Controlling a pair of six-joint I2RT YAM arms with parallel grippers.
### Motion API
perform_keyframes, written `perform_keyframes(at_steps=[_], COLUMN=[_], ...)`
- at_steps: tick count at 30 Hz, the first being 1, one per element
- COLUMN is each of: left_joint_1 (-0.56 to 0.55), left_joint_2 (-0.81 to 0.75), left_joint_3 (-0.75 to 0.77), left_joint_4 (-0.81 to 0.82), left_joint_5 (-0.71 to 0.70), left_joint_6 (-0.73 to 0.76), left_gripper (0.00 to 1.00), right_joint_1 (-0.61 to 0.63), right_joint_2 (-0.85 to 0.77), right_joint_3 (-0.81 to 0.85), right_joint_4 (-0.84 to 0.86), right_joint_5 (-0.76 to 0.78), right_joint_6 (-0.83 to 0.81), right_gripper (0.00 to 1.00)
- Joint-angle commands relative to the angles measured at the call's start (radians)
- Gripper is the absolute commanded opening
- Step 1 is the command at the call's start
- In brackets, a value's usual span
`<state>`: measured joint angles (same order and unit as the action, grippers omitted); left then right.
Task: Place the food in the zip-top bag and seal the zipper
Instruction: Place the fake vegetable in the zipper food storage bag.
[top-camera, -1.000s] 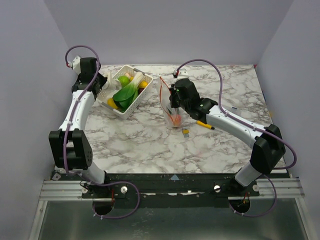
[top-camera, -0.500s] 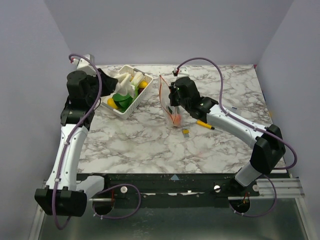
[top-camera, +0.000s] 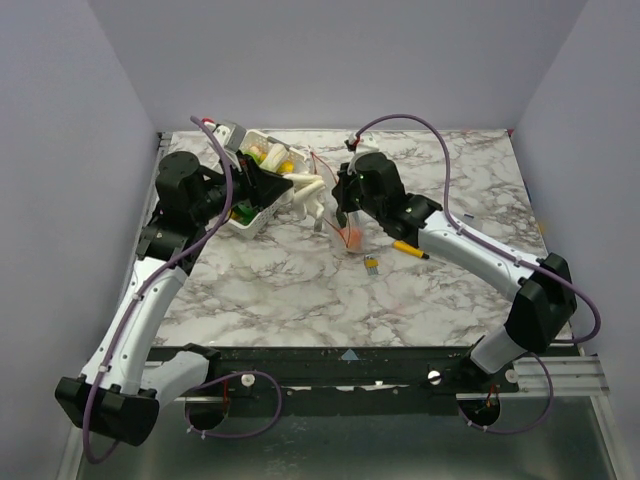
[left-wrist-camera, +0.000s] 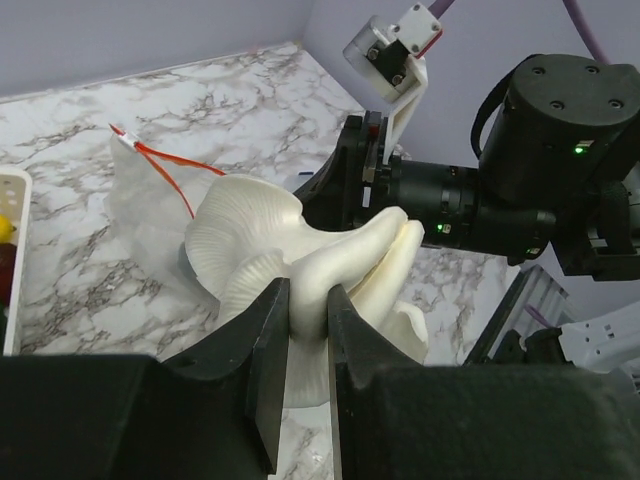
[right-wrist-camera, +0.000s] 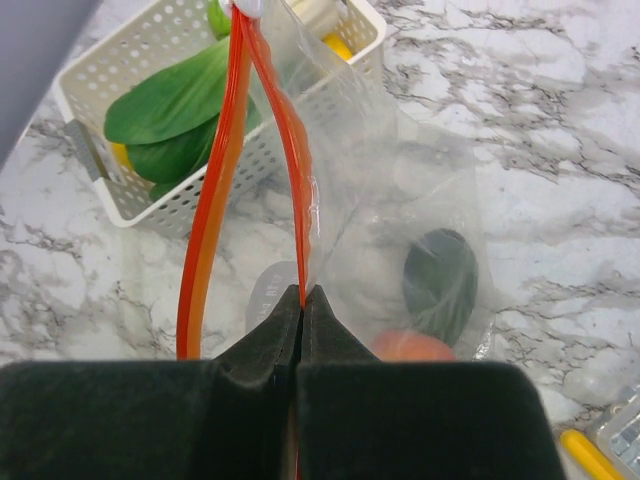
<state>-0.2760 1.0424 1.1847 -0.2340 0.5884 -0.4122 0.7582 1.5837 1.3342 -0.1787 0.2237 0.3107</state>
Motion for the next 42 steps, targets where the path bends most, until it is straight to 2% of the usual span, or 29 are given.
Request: perform_keyframes(at_steps=[1, 5, 8, 16, 23, 32, 36, 42], left_joint_1=[-0.002, -0.001, -0.002, 0.0, 0.01, 0.023, 0.023, 0.013], left_joint_2=[0.026, 0.062, 0.095, 0.181, 0.258, 0.249, 0.244, 0.263], left_joint_3=[-0.097, -0.17, -0.184, -0.196, -0.222, -0.255, -0.2, -0.087], left_joint_4=[0.251, 0.489, 0.581, 0.641, 0.548, 0.463, 0.32, 0.044], left_joint_5=[0.119, 0.176, 0.2, 0.227, 0.168, 0.093, 0.027, -0.15], left_joint_6=[-0.114, -0.232, -0.268, -0.228, -0.131, -0.082, -0.036, -0.03], left_gripper=[0.0, 0.0, 0.0, 0.0, 0.0, 0.0, 0.0, 0.0], right_joint_1=[0.001, -0.006, -0.016, -0.06, -0.11, -0.12, -0.121, -0.12], right_joint_2=[-0.047, -0.053, -0.053, -0.071, -0.109, -0.106, -0.112, -0.113], right_joint_3=[-0.025, -0.033, -0.036, -0.063, -0.087, -0.112, -0.132, -0.15], right_joint_4=[0.069, 0.082, 0.089, 0.121, 0.168, 0.222, 0.258, 0.314], right_joint_5=[-0.085, -0.127, -0.169, -0.301, -0.387, -0.439, -0.44, -0.475], right_joint_6=[0.022, 0.044, 0.066, 0.121, 0.189, 0.226, 0.213, 0.235], right_gripper=[0.01, 0.01, 0.01, 0.01, 0.01, 0.01, 0.01, 0.01])
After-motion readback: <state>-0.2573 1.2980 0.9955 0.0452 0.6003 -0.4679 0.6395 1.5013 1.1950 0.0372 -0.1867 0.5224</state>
